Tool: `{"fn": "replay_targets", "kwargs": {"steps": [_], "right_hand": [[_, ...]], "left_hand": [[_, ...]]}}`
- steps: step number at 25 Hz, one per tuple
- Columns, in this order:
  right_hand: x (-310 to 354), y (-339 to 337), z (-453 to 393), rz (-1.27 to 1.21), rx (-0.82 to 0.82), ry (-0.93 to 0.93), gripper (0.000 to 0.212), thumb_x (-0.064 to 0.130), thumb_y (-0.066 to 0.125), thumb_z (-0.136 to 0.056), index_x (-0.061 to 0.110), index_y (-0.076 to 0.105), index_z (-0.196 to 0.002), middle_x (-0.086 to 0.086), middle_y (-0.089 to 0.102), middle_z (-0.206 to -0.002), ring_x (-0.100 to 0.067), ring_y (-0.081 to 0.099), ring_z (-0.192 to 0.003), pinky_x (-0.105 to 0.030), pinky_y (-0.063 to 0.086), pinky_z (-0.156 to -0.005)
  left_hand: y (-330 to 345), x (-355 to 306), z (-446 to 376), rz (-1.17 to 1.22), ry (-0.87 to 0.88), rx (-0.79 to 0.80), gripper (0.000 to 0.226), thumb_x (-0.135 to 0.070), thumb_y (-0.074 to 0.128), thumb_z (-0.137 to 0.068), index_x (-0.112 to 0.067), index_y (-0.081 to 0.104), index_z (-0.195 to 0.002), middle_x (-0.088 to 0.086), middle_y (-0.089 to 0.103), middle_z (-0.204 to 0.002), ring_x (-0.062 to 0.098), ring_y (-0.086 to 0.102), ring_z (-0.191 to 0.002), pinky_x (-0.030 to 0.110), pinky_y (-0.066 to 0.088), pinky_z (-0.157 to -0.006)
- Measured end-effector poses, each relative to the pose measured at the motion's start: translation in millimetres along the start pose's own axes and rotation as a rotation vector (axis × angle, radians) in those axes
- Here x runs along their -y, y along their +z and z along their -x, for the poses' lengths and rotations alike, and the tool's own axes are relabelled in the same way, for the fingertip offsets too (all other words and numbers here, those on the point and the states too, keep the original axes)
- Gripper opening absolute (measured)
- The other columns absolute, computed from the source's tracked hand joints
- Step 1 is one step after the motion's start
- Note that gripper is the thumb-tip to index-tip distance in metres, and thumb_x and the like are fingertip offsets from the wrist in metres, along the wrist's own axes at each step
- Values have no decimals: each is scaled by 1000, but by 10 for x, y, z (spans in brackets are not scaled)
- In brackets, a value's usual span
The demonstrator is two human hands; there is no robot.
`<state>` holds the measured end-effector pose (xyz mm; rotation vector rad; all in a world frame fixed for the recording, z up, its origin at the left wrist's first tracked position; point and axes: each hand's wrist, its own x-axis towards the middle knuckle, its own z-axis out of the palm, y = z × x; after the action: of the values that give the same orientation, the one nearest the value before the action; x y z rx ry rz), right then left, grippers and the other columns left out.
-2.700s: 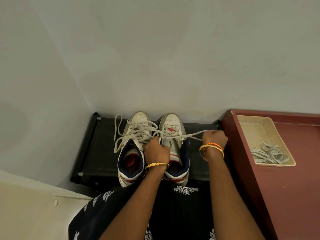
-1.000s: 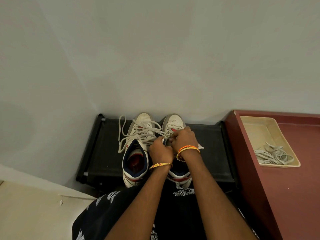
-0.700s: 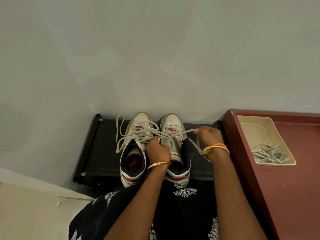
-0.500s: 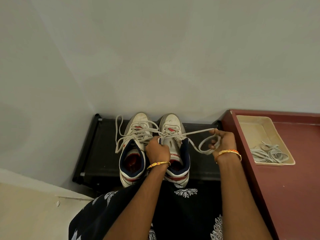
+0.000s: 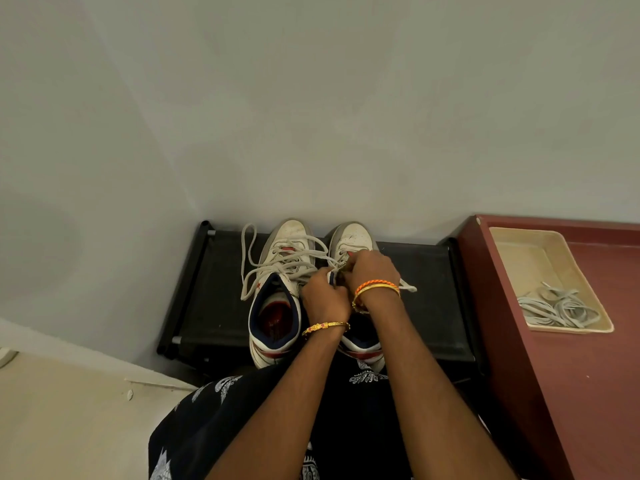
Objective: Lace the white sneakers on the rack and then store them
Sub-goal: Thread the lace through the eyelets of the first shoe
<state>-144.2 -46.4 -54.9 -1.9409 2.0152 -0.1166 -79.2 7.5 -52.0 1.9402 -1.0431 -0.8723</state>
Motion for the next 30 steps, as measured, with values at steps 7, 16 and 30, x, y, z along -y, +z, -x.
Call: {"fn": "replay_targets", "kwargs": {"steps": [7, 16, 30], "right_hand": [[-244, -368, 115, -349, -12, 173, 26, 20, 55, -88, 6, 67, -106, -15, 61, -111, -33, 57, -103, -33, 47, -86], [-946, -560, 334, -696, -68, 554, 69, 41, 64, -83, 15, 33, -140, -14, 25, -147, -40, 38, -128, -48, 39, -101], [-439, -104, -72, -576, 123, 428, 14, 25, 66, -81, 12, 70, -75, -11, 68, -87, -29, 64, -87, -35, 53, -78]], "left_hand": [[16, -12, -1, 26, -47, -56, 15, 7, 46, -84, 8, 60, -86, 26, 63, -90, 39, 57, -89, 33, 37, -68], [9, -37, -21, -254, 179, -36, 39, -6, 53, -88, -8, 52, -127, 10, 58, -124, 27, 52, -115, 35, 43, -93], [181, -279, -611, -904, 574, 265, 26, -11, 55, -90, -22, 68, -110, 4, 65, -112, 25, 54, -110, 35, 37, -92]]}}
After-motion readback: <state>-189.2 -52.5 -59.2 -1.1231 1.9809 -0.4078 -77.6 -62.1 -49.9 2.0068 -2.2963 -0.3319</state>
